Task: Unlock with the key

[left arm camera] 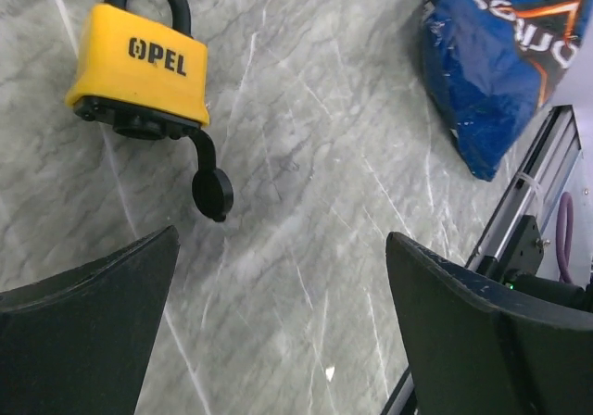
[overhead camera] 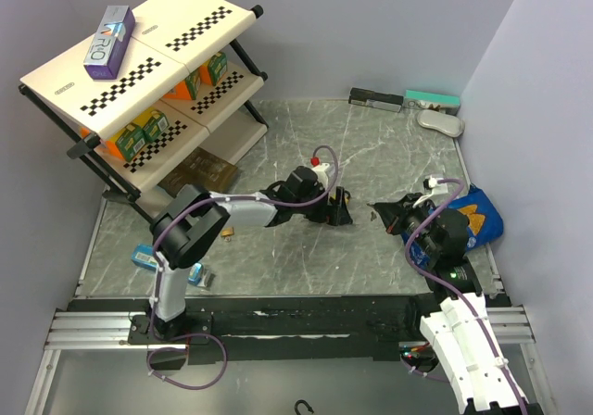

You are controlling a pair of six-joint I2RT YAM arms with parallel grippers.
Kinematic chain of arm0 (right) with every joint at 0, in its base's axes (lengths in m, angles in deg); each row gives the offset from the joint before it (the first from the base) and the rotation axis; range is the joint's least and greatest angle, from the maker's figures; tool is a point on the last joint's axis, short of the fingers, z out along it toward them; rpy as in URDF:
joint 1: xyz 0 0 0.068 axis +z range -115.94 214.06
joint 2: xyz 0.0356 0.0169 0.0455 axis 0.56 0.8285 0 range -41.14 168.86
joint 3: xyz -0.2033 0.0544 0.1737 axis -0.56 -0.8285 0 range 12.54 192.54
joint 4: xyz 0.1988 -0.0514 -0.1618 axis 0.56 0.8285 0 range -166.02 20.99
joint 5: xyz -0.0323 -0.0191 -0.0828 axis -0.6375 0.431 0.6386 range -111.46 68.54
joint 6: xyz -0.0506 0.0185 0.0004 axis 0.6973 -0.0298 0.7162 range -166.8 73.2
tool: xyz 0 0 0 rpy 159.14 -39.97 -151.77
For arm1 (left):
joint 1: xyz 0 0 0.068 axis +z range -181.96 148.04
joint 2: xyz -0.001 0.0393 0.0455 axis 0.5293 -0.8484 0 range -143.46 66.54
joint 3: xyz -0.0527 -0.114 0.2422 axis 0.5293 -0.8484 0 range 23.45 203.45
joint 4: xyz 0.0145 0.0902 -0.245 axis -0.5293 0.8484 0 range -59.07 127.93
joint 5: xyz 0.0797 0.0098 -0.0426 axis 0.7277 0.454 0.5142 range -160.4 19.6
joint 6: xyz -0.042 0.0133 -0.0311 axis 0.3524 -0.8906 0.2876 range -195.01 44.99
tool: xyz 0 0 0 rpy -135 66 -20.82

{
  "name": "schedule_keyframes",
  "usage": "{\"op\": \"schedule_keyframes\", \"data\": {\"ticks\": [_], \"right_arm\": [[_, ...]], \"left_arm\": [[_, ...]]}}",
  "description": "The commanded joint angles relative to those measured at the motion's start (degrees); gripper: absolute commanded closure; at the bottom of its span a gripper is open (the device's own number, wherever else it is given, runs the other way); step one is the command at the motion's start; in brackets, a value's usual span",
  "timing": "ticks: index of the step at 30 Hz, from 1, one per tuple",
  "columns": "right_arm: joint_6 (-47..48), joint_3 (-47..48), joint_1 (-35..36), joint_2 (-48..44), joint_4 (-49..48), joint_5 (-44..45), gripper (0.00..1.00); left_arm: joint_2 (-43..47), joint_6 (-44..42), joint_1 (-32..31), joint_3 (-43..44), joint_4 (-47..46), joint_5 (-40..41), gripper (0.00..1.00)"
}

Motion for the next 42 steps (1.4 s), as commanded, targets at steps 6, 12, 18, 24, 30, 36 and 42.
{"op": "schedule_keyframes", "data": {"ticks": [6, 12, 18, 24, 30, 36, 42], "right_arm": [[0.85, 2.82, -0.48, -0.25, 0.72, 0.38, 1.0], [1.11, 3.43, -0.48, -0.07, 1.34, 0.38, 1.0], [1.28, 3.87, -0.4, -0.07, 2.13, 0.46, 1.0], [1.73, 3.87, -0.4, -0.6, 2.66, 1.34, 1.0], [2.78, 2.65, -0.4, -0.68, 0.73, 0.56, 1.0], [5.24, 1.77, -0.22, -1.3, -1.21, -3.31, 1.0], [5.94, 0.71, -0.22, -1.91, -3.58, -7.79, 1.0]], "left_arm": [[-5.63, 3.56, -2.0, 6.05, -4.89, -3.23, 0.02], [-9.06, 4.8, -3.76, 10.27, -5.86, -4.1, 0.02], [-7.94, 3.31, -4.37, 11.6, -3.49, -2.71, 0.02], [5.68, -2.93, -4.11, 2.29, -1.3, 2.11, 0.01], [20.27, -0.58, 0.27, -7.73, 5.03, 9.51, 0.01], [28.45, 4.87, 2.74, -9.24, 8.64, 13.65, 0.0], [27.76, 11.2, 2.83, -6.95, 5.75, 6.8, 0.01]]}}
